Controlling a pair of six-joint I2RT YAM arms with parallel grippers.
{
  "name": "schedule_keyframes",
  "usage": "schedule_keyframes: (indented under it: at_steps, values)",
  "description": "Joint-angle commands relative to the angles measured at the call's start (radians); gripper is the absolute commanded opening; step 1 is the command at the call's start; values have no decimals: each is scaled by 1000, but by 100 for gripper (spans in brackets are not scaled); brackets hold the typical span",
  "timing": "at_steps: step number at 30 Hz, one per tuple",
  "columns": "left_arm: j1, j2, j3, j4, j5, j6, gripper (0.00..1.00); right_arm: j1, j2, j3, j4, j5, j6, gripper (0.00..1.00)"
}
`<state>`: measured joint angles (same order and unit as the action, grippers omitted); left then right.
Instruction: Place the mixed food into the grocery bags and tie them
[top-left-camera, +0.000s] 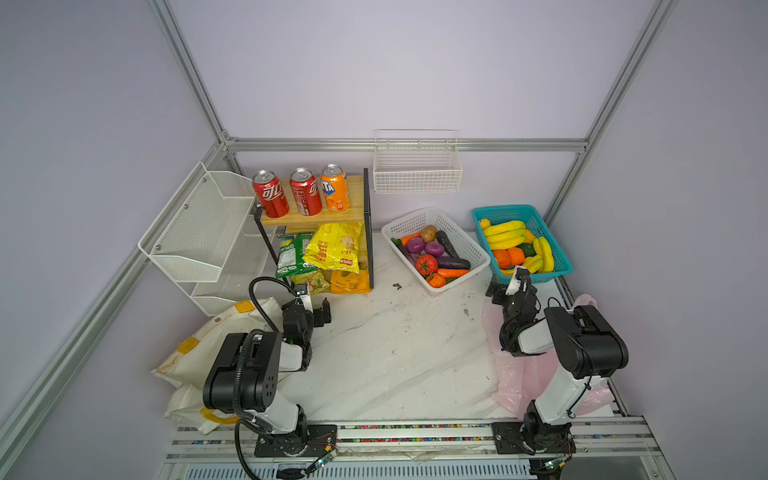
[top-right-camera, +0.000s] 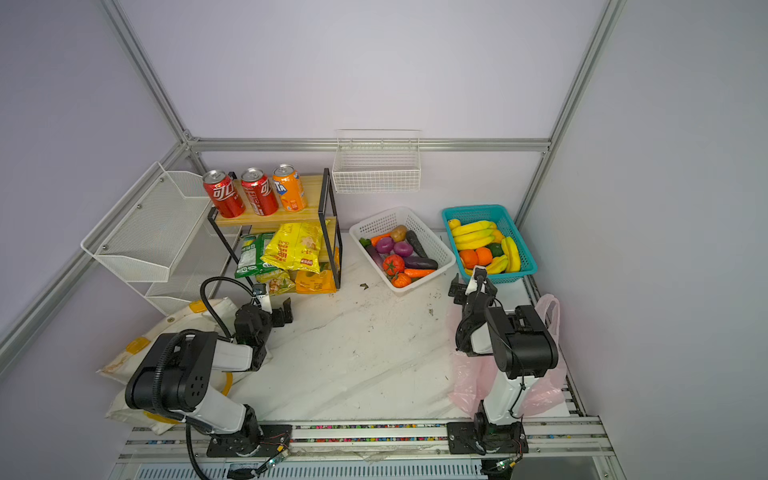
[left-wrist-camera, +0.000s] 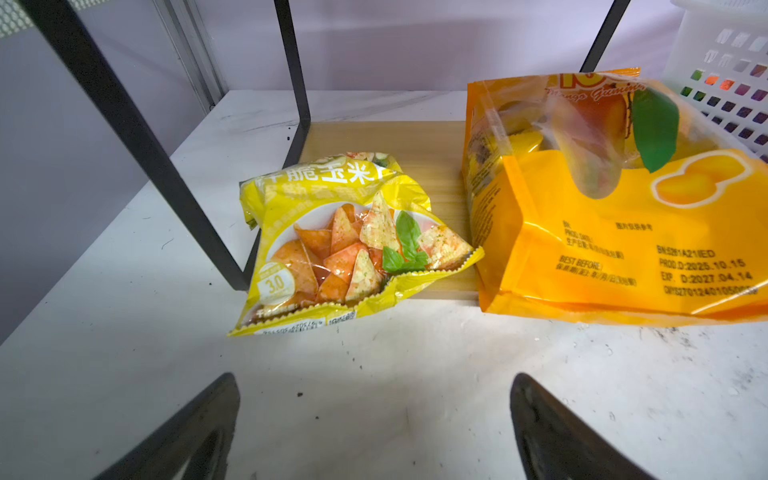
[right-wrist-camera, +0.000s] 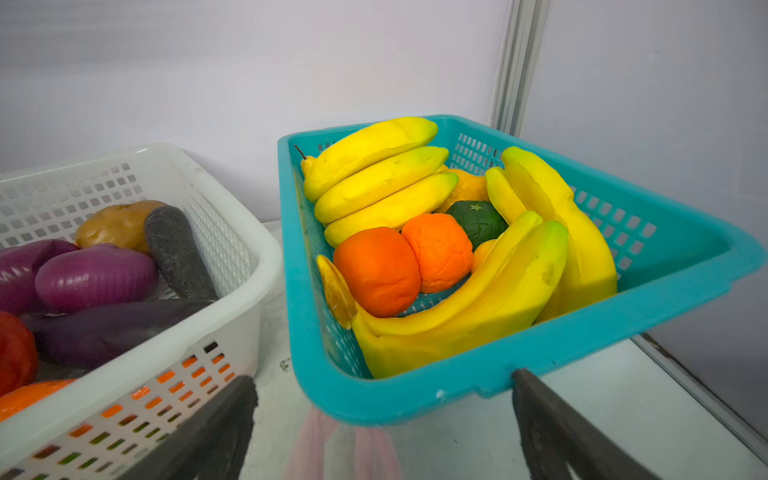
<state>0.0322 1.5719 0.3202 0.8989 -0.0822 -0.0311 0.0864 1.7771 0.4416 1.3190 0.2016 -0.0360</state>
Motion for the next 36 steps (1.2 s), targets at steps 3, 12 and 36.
schedule_keyframes:
  at_steps: [3,12,36]
  values:
    - [0,-2,57,46,1,26,100,7,4,22,26,-15,-9,97]
    - [2,-2,58,44,2,23,100,6,5,24,24,-18,-9,97]
    - [-85,-511,134,-404,213,-163,95,45,-392,56,-395,145,248,97]
